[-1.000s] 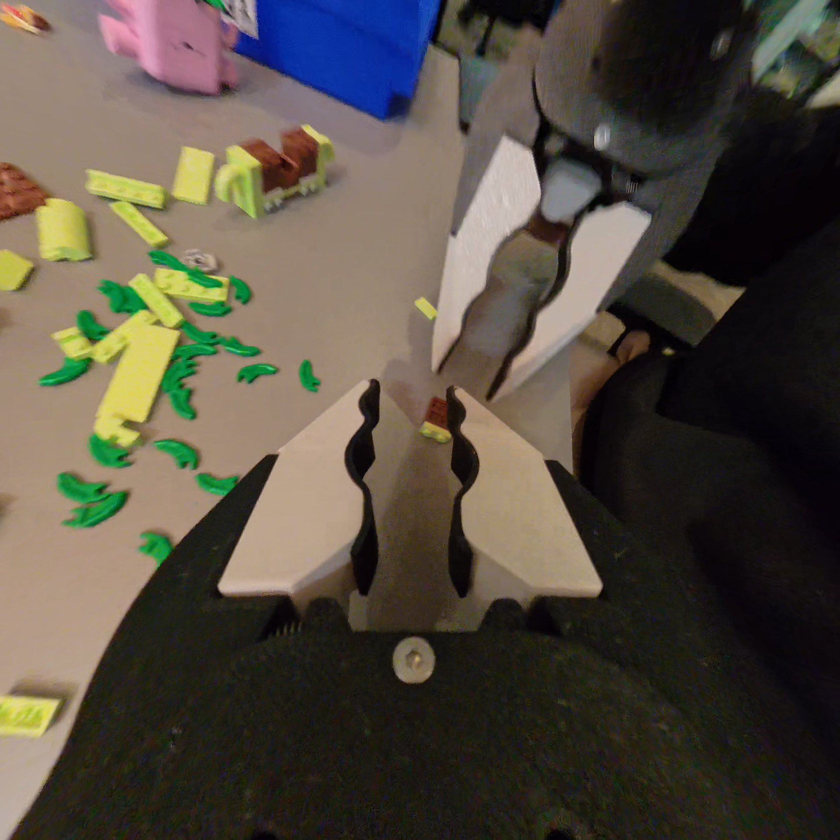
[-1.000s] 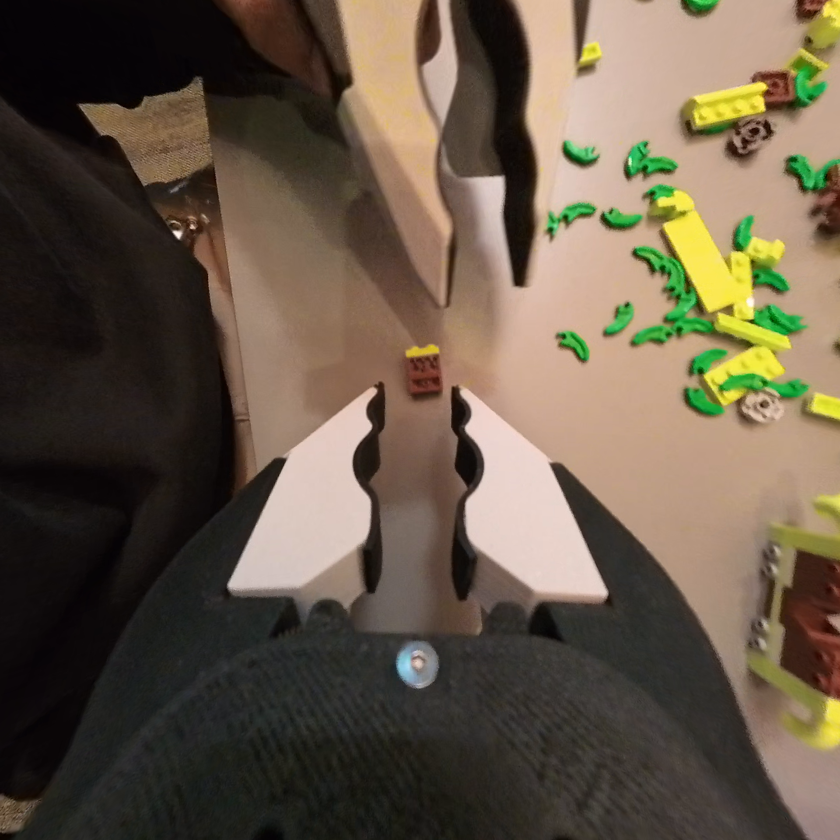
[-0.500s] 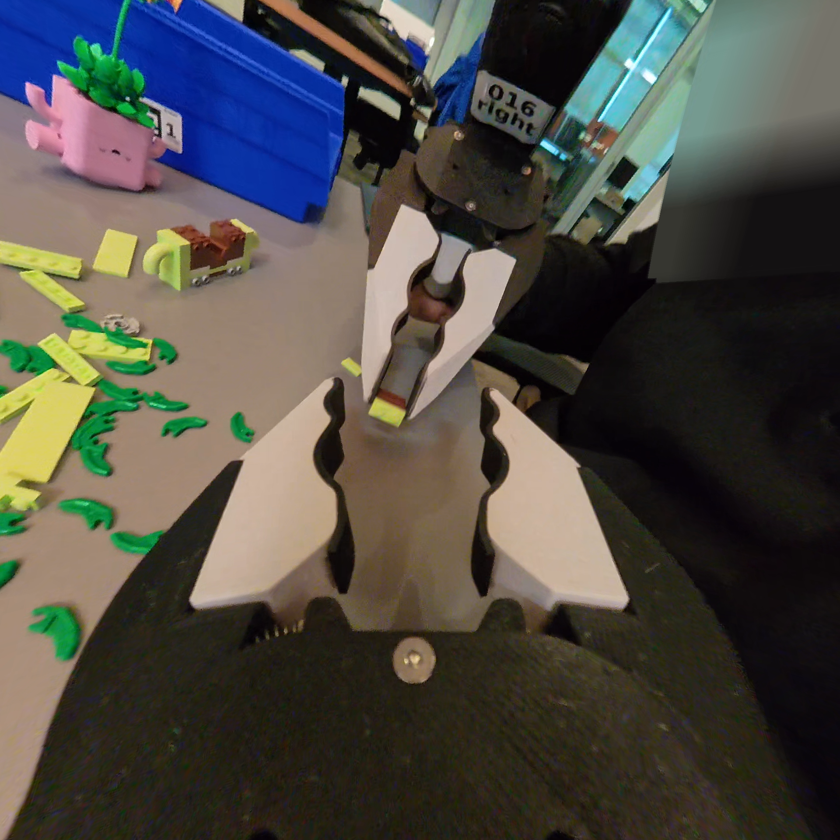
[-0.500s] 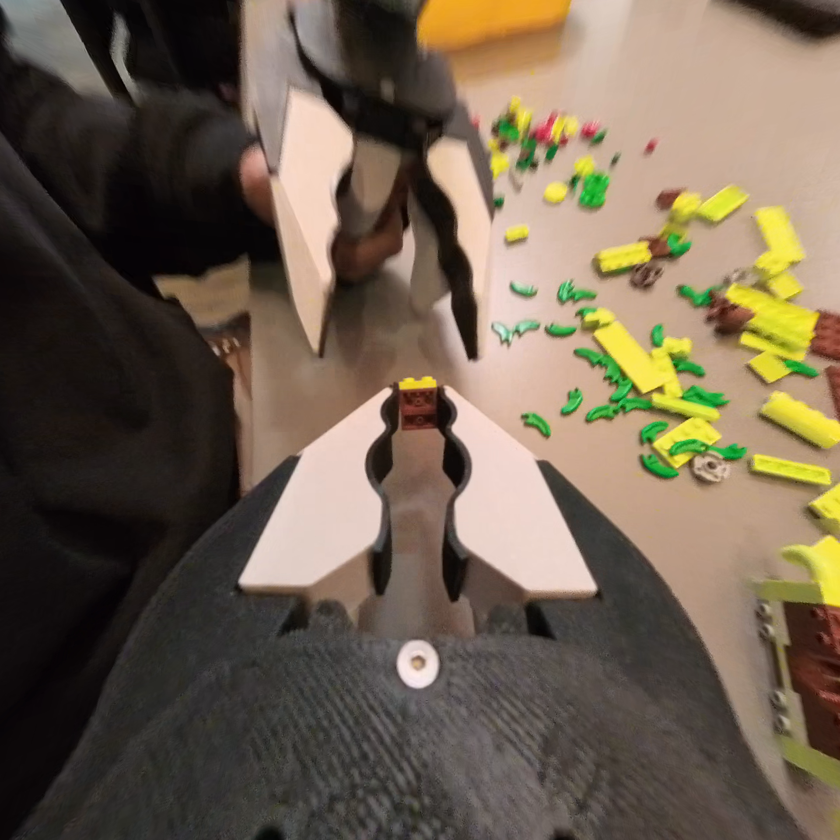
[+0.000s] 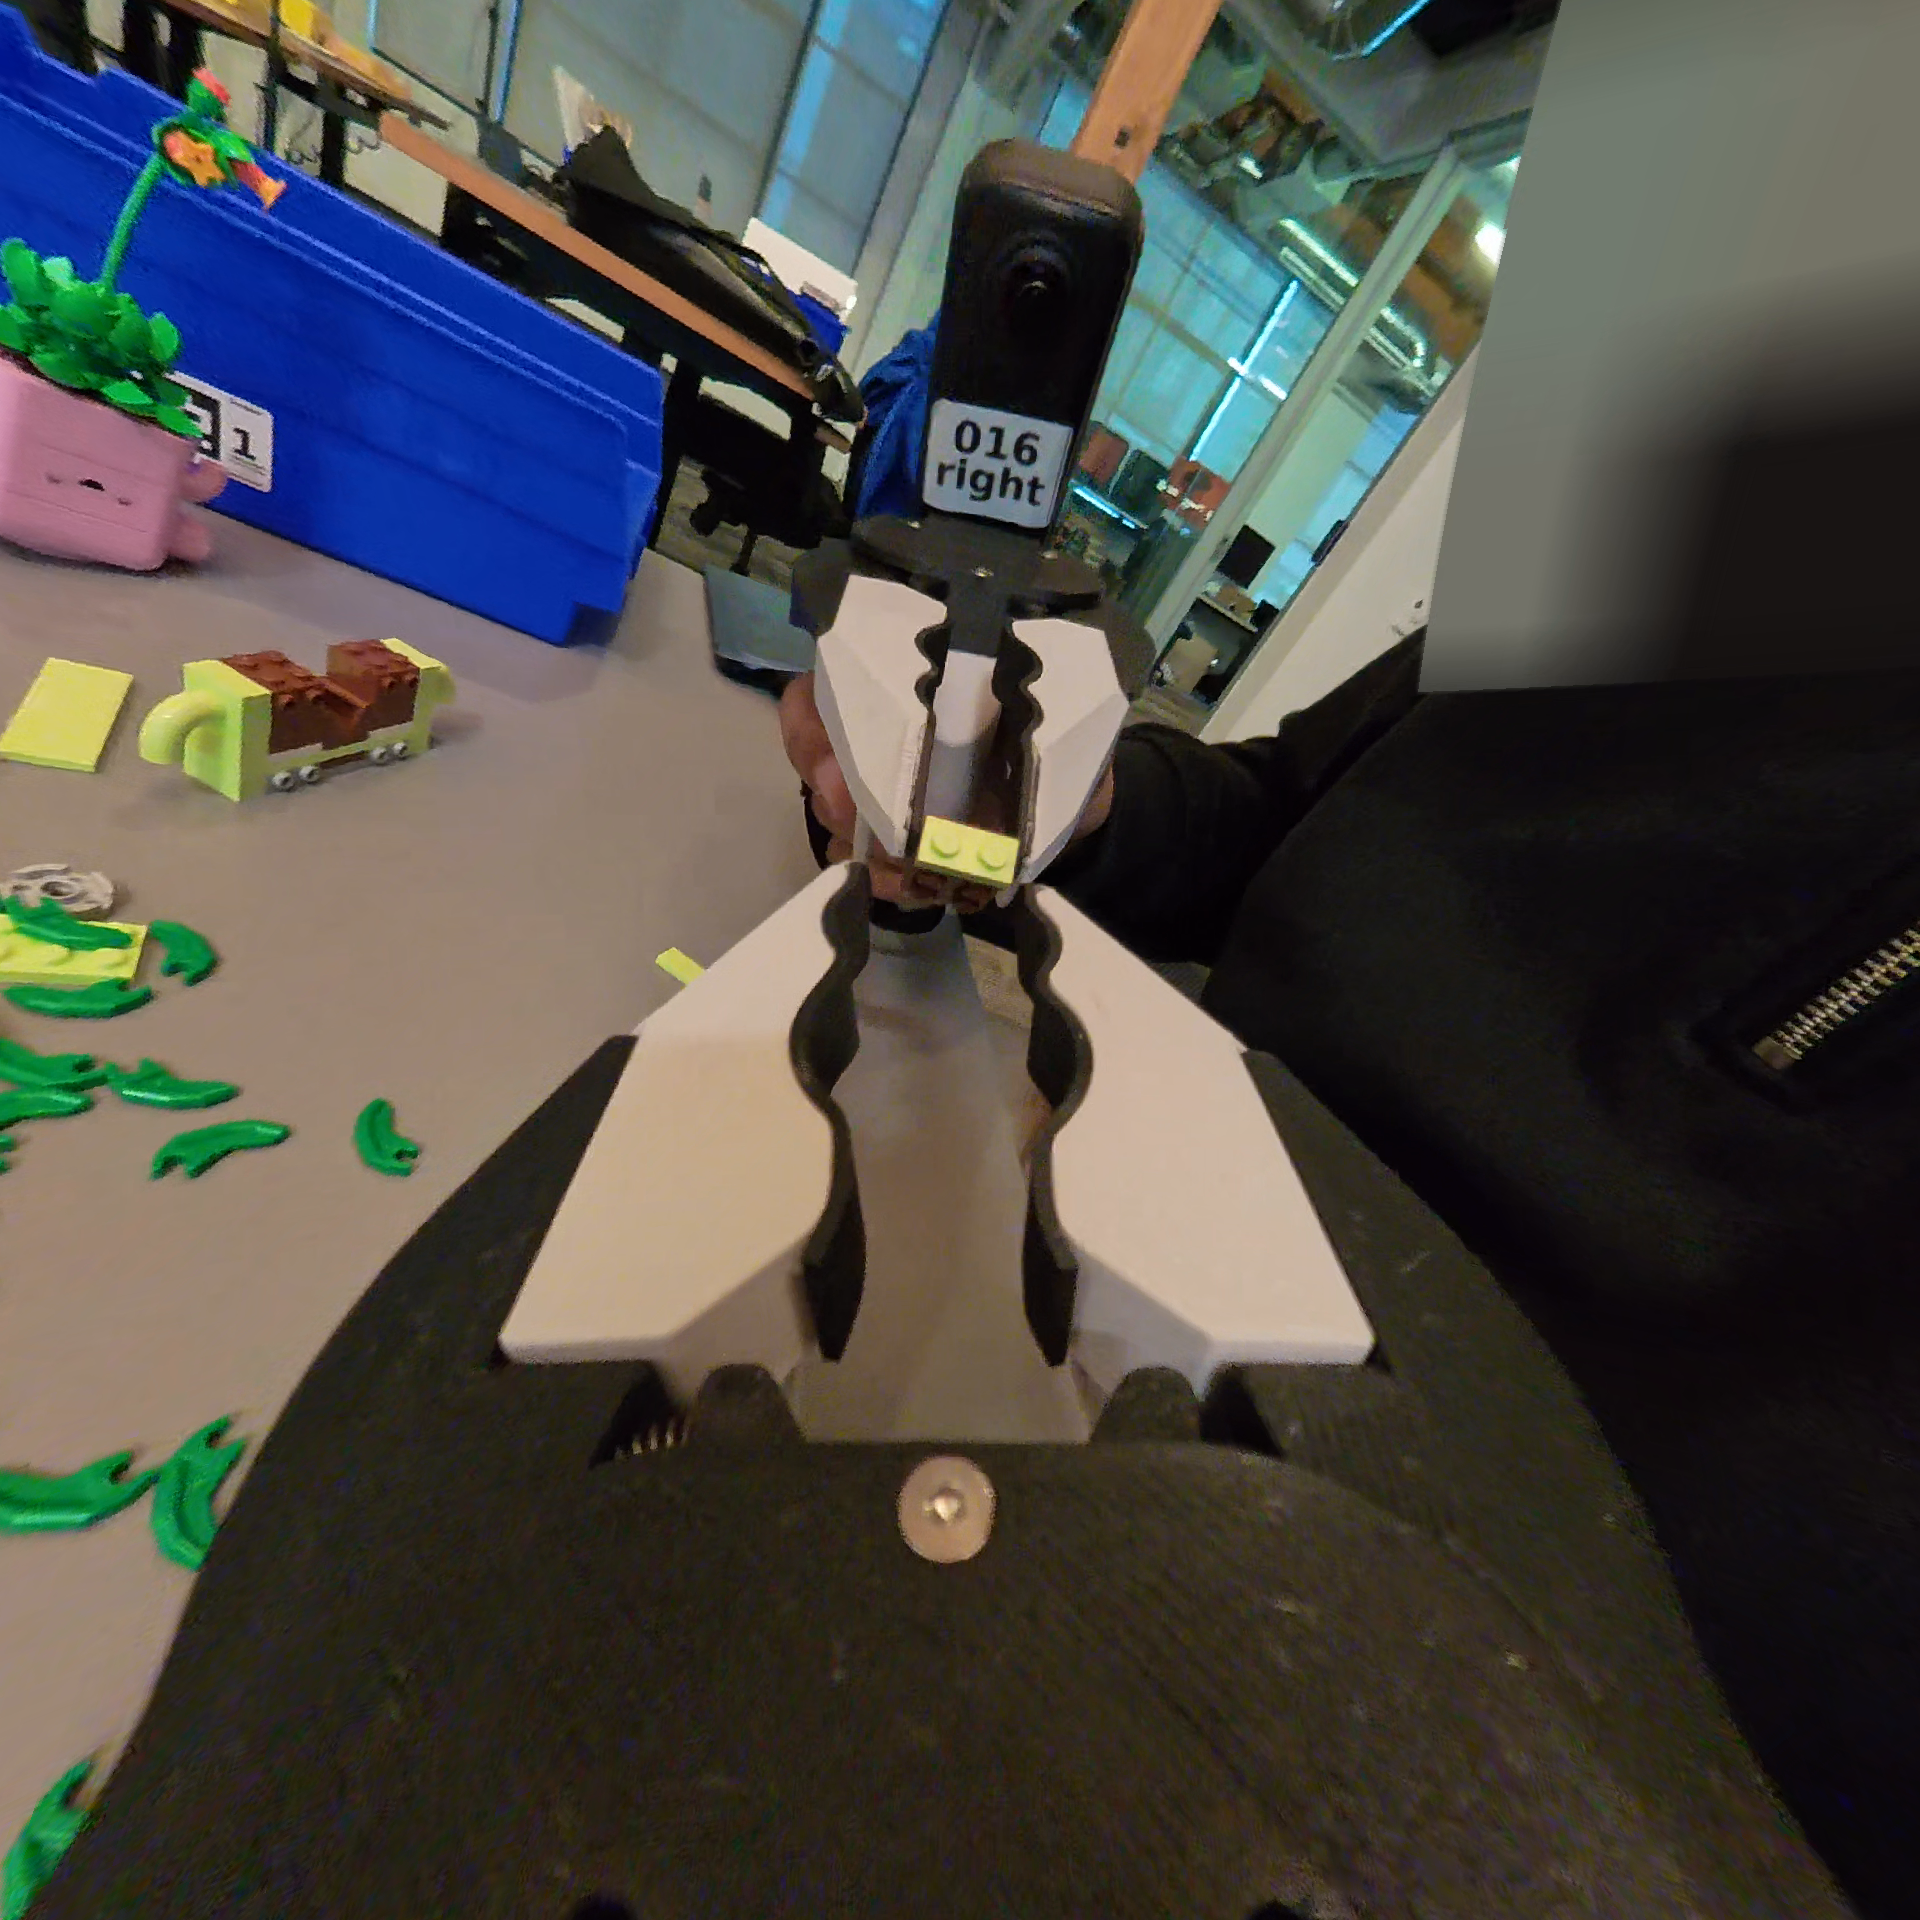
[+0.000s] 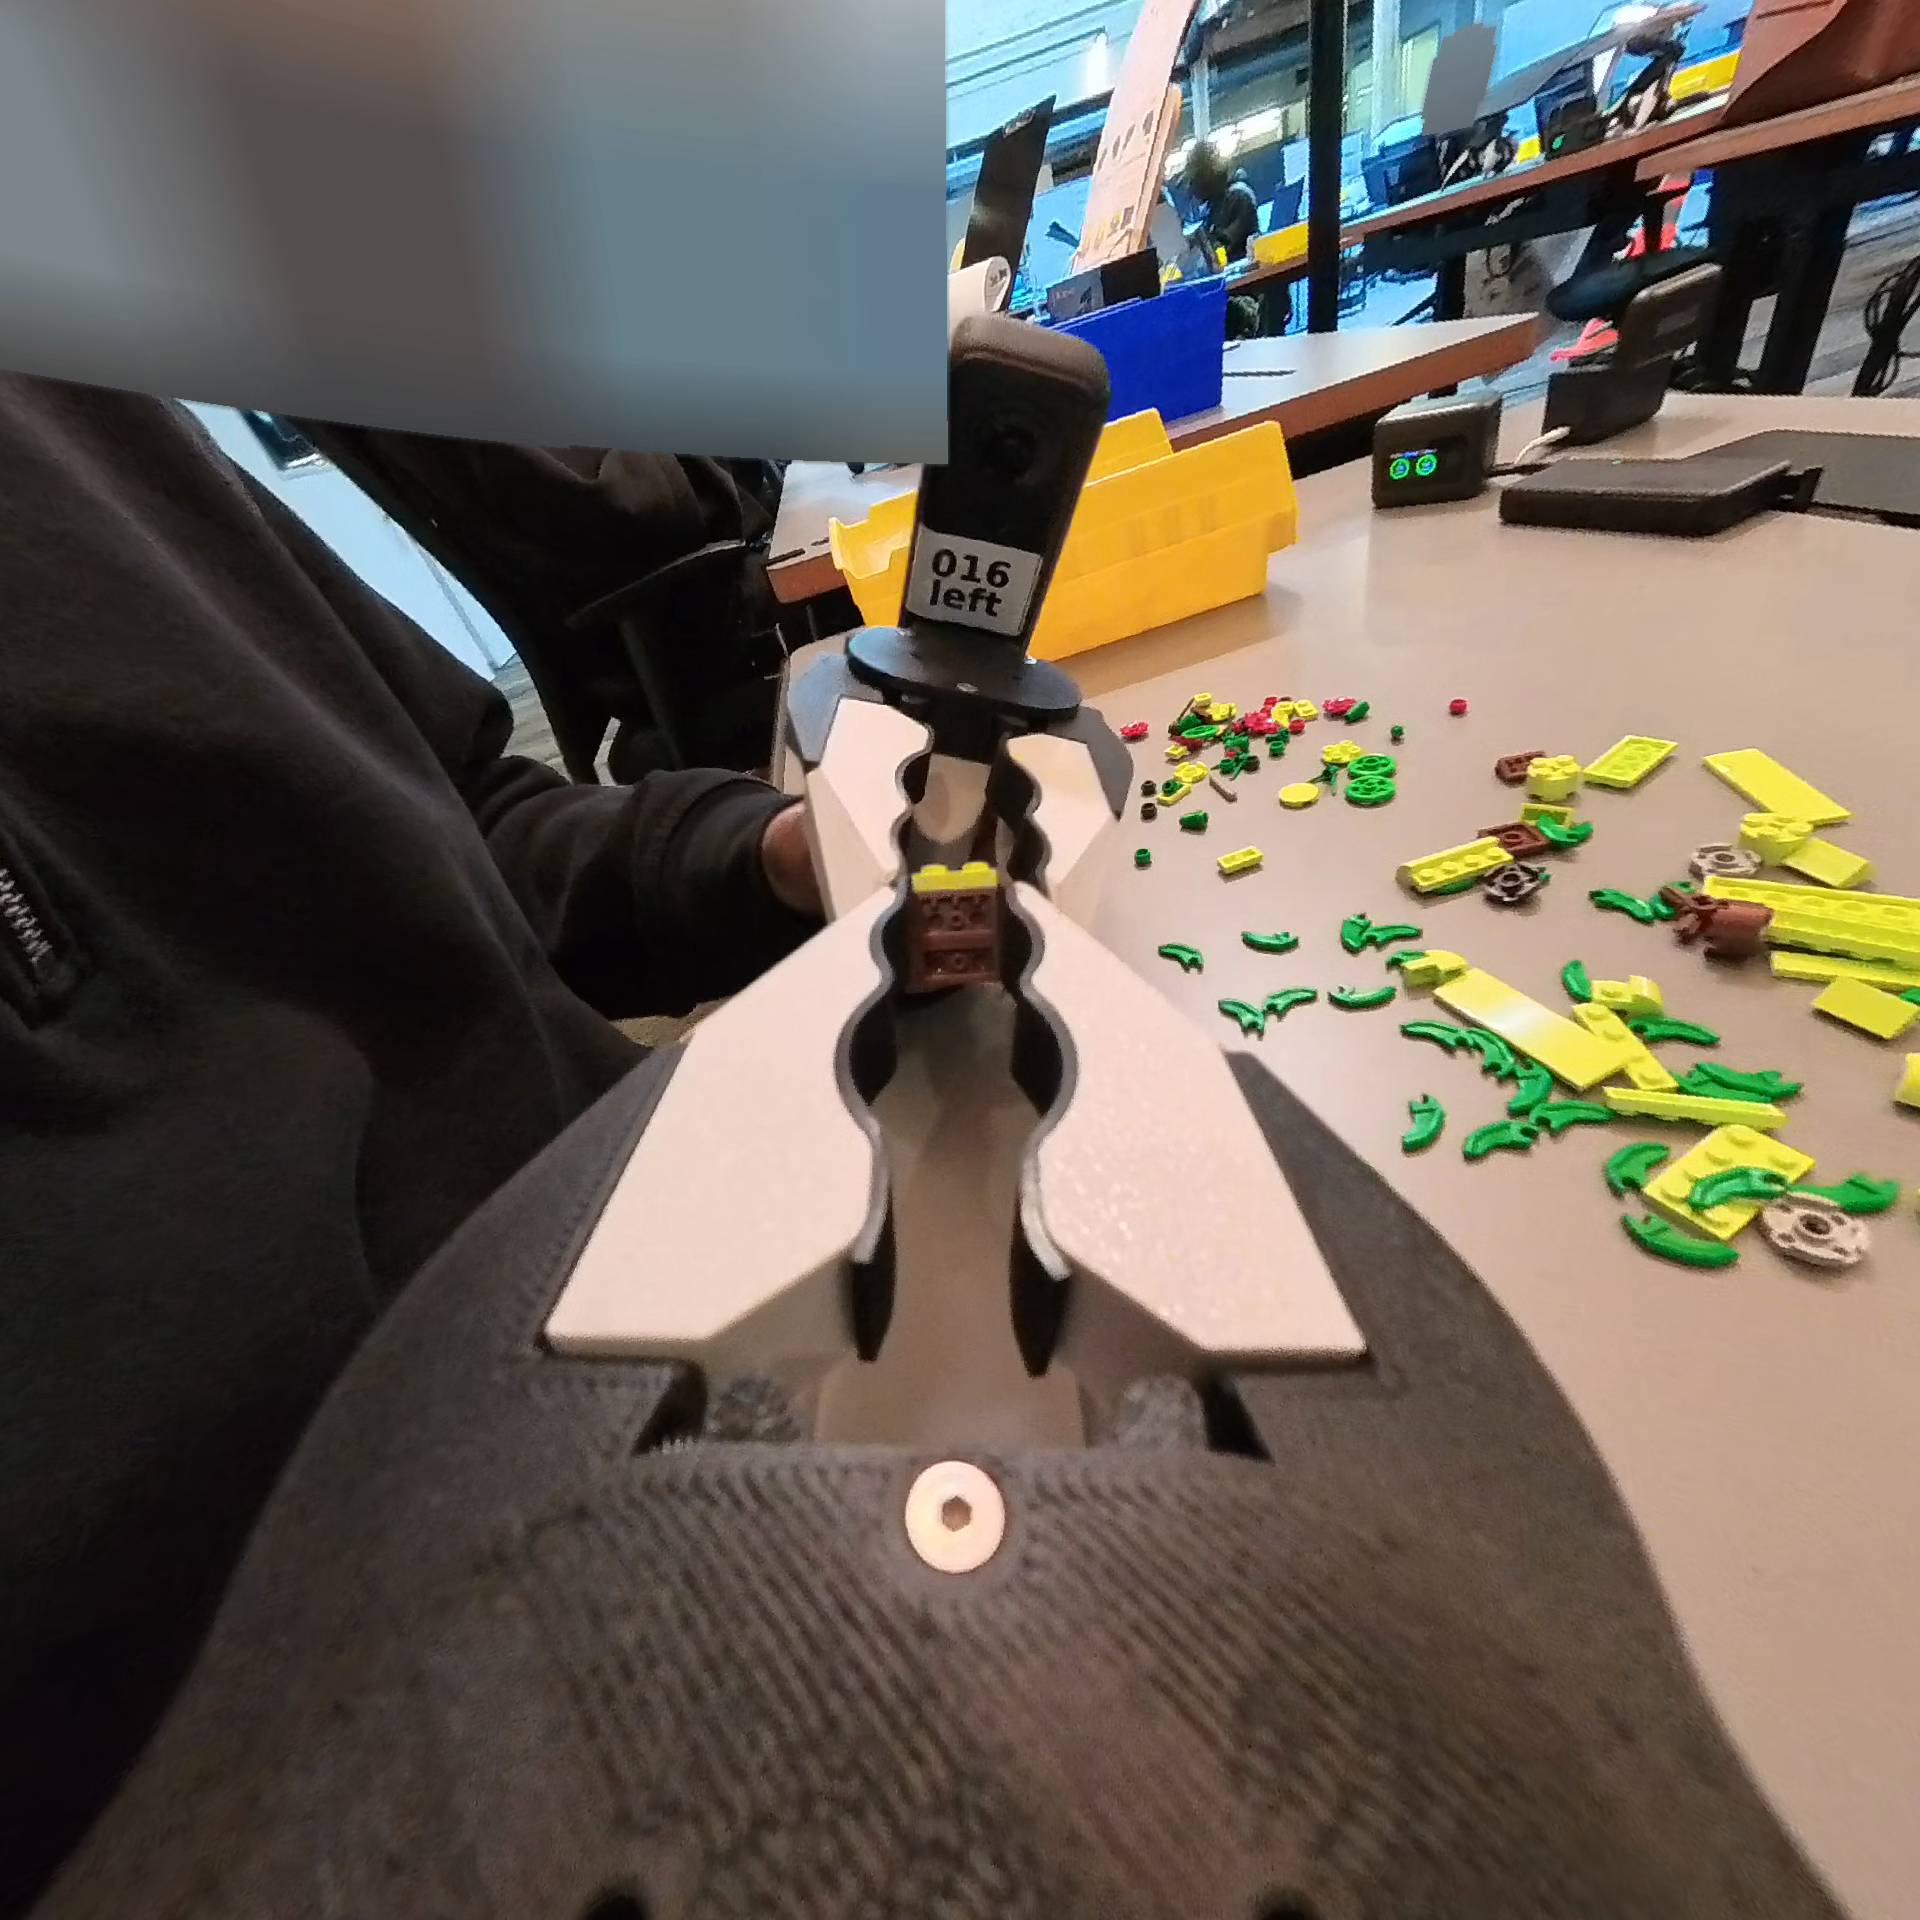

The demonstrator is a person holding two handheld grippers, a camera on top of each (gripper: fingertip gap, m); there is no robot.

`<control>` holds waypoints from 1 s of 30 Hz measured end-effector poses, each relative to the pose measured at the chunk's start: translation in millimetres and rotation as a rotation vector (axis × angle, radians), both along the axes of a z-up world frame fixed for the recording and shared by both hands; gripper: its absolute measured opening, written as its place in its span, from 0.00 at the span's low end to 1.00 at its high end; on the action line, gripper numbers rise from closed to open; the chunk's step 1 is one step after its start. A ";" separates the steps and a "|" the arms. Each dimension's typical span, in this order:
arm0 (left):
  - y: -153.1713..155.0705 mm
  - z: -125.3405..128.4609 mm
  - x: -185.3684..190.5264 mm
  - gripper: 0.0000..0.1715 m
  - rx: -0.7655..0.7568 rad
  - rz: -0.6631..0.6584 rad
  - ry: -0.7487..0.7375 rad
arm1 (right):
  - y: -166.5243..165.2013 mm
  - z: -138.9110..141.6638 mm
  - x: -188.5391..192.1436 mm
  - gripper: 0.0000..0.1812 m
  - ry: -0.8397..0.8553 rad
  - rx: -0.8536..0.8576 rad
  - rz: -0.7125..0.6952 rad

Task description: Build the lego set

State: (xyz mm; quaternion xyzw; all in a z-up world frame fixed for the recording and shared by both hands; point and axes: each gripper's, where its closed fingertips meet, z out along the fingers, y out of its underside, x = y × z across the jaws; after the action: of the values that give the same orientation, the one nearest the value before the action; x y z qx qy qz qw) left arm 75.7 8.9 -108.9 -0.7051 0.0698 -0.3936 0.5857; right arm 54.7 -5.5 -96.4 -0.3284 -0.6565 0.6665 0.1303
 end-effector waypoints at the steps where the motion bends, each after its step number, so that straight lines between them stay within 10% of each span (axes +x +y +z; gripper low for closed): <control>1: -0.1 1.0 0.1 0.14 0.005 0.002 -0.004 | 0.1 0.6 -0.1 0.07 0.006 -0.001 -0.007; 30: 9.9 -38.7 -3.9 0.08 -0.134 0.113 0.327 | 16.0 -37.7 4.1 0.07 -0.086 0.432 0.008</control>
State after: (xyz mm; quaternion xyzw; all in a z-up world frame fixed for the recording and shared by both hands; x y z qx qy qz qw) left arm 71.8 18.7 -147.6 -0.7998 0.0978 -0.2441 0.5396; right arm 58.8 10.5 -134.1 -0.3185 -0.7903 0.4962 0.1670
